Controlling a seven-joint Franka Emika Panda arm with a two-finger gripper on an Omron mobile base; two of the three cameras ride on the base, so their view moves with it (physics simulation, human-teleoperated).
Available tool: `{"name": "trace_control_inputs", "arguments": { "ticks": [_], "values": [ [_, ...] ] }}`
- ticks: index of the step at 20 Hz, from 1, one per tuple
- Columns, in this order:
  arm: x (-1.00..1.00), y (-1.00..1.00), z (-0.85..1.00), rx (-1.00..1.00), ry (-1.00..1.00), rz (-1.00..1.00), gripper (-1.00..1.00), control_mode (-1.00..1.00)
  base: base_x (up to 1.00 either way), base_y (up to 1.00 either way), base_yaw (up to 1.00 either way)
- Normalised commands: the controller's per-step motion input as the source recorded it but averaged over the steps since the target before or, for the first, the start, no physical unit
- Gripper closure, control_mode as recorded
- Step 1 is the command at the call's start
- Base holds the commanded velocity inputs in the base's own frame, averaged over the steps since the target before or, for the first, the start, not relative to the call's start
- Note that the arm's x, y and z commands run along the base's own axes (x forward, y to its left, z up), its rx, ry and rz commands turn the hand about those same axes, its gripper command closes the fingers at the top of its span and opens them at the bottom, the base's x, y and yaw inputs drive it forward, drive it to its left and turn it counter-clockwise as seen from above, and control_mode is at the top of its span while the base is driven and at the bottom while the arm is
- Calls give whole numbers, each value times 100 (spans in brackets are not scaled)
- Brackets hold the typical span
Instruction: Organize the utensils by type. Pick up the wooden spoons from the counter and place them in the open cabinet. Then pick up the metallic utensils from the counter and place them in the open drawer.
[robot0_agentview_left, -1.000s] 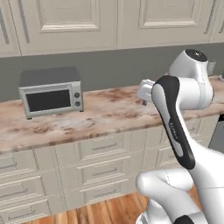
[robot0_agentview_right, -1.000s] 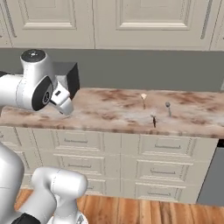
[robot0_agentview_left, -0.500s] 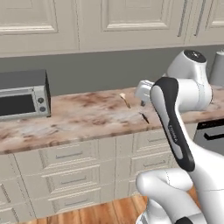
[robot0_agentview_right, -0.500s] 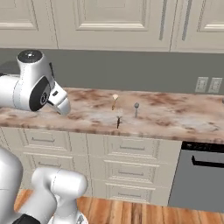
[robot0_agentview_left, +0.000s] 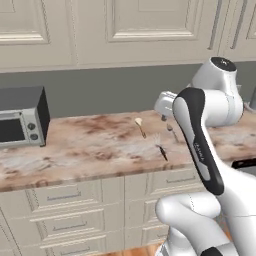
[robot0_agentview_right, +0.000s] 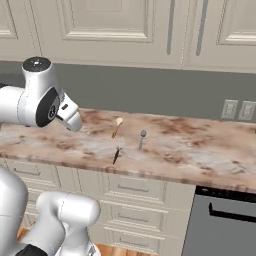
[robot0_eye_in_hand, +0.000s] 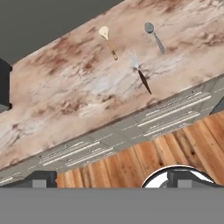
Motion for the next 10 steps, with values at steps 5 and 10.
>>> {"name": "trace_control_inputs", "arguments": {
  "ticks": [5, 10],
  "values": [
    [0, 0, 0, 0, 0, 0, -100, 100, 59, -14, 10],
    [0, 0, 0, 0, 0, 0, -100, 100, 51, -6, 7]
  ]
}}
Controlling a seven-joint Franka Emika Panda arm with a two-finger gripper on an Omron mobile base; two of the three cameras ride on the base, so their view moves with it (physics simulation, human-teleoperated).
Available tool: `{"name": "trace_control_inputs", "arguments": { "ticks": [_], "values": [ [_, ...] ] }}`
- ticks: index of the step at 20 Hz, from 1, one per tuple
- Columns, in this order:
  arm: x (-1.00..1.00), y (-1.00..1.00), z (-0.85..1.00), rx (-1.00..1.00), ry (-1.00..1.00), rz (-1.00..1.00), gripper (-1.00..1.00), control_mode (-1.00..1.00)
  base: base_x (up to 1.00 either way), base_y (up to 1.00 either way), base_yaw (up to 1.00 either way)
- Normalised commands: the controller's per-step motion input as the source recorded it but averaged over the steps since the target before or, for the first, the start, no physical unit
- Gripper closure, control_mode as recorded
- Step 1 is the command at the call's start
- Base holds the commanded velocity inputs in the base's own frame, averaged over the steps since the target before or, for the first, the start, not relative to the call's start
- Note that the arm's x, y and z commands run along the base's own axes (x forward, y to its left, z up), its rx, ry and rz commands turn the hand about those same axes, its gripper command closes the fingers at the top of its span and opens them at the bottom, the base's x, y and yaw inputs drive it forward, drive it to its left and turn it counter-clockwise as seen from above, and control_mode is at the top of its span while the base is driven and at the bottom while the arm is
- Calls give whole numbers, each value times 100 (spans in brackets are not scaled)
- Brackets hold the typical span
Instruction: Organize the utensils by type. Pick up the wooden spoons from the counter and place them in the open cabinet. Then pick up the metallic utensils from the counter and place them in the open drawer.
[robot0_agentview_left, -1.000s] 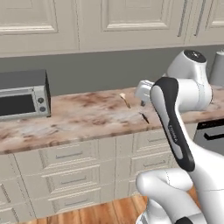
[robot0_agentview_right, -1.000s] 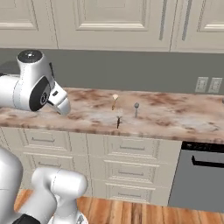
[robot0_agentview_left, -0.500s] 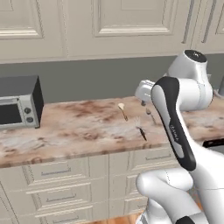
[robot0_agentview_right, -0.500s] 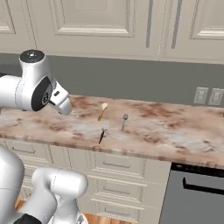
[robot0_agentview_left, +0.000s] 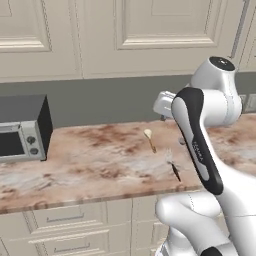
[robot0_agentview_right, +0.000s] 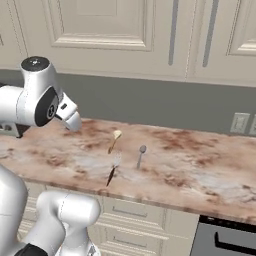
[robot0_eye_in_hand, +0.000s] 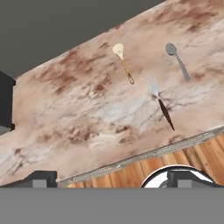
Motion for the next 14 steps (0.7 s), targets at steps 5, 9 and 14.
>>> {"name": "trace_control_inputs", "arguments": {
  "ticks": [5, 9, 14],
  "values": [
    [0, 0, 0, 0, 0, 0, -100, 100, 21, -2, 2],
    [-7, 0, -5, -3, 0, 0, -100, -100, -2, 0, 4],
    [-15, -16, -48, -13, 0, 8, -100, -100, 0, 0, 0]
  ]
}}
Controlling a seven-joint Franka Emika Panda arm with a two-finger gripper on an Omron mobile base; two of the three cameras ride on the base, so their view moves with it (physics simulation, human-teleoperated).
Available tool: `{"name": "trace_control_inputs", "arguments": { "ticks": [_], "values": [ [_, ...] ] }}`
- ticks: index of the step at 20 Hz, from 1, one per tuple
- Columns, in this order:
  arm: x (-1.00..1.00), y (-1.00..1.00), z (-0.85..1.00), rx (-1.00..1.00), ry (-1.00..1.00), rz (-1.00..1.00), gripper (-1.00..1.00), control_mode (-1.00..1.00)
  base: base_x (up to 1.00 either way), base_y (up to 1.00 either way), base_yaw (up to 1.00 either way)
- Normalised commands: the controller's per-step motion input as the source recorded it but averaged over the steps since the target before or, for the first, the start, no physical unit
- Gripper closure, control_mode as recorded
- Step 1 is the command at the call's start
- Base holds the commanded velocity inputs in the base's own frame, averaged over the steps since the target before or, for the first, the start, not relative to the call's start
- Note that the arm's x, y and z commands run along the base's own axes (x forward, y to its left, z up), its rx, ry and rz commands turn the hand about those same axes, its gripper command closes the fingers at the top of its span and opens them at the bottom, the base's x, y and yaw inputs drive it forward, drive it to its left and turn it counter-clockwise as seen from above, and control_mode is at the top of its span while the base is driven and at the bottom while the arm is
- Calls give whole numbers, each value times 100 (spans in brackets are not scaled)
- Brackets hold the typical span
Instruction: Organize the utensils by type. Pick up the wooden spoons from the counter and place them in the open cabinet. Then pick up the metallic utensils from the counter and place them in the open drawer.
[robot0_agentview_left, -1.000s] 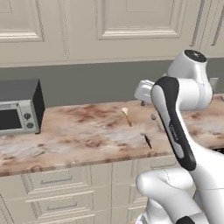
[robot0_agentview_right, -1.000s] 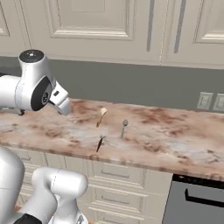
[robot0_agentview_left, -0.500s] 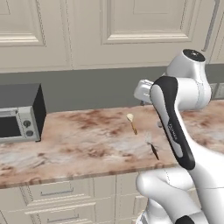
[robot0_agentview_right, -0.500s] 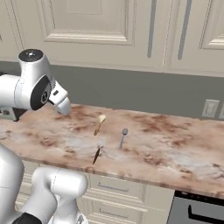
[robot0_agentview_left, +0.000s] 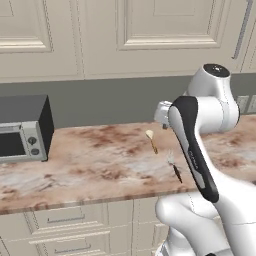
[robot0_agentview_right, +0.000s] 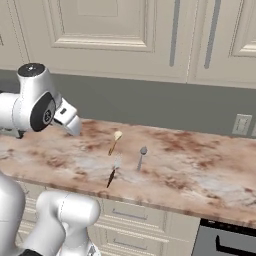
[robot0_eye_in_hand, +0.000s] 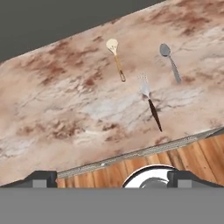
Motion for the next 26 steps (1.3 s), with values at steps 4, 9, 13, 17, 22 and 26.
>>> {"name": "trace_control_inputs", "arguments": {
  "ticks": [4, 9, 13, 17, 22, 26],
  "values": [
    [23, -33, -48, -3, 0, 13, -100, -100, 0, 0, 0],
    [78, -20, -38, 0, 0, 17, -100, -100, 0, 0, 0],
    [90, -15, -41, 0, 0, 10, -100, -100, 0, 0, 0],
    [97, -12, -50, 0, 6, 6, -100, -100, 0, 0, 0],
    [99, -8, -51, -1, 11, 6, -100, -100, 0, 0, 0],
    [99, -11, -40, -1, 17, 7, -100, -100, 0, 0, 0]
  ]
}}
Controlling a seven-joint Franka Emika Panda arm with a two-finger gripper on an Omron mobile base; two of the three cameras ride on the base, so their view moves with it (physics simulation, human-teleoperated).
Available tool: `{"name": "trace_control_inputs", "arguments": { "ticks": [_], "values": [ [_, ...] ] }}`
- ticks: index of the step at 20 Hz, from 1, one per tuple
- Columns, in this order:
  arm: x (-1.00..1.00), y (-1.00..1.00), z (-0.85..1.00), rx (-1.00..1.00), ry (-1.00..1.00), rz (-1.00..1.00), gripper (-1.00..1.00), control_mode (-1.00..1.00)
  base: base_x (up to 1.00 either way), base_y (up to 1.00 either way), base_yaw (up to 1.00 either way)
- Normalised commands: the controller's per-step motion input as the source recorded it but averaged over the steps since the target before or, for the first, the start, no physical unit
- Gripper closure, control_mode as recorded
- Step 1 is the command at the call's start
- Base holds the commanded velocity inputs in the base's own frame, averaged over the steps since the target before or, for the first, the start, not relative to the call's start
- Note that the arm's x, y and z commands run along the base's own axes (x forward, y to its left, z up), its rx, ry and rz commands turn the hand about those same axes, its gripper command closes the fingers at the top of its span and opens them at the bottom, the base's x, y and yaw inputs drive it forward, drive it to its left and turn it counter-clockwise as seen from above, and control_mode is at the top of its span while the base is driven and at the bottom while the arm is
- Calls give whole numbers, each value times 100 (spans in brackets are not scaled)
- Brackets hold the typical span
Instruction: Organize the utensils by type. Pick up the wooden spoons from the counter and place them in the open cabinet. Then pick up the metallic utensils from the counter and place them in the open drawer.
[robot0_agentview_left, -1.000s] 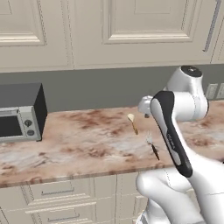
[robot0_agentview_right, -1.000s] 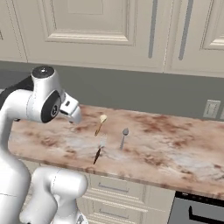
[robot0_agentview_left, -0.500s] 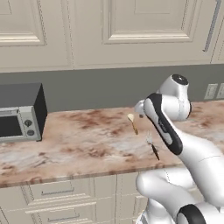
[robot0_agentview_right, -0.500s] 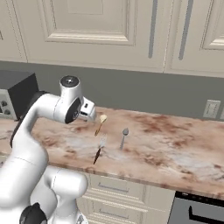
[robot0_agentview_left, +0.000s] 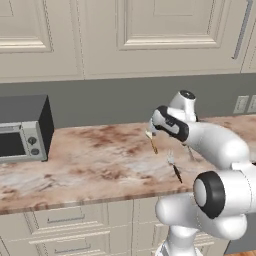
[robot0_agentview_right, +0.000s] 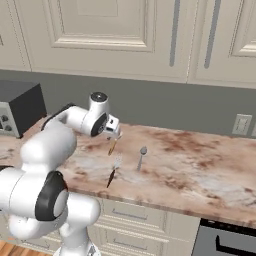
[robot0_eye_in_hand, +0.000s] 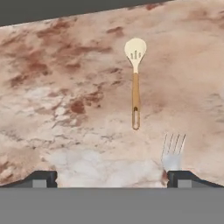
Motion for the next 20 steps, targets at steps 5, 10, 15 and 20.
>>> {"name": "trace_control_inputs", "arguments": {
  "ticks": [5, 10, 15, 20],
  "values": [
    [77, -2, -54, -12, 14, 7, -100, -100, 0, 0, 0],
    [51, 0, -61, -16, 2, 8, -100, -100, 0, 0, 0],
    [53, -1, -54, -1, 0, 8, -100, -100, 0, 0, 0],
    [46, -1, -50, 0, 0, 8, -100, -100, 0, 0, 0]
  ]
}}
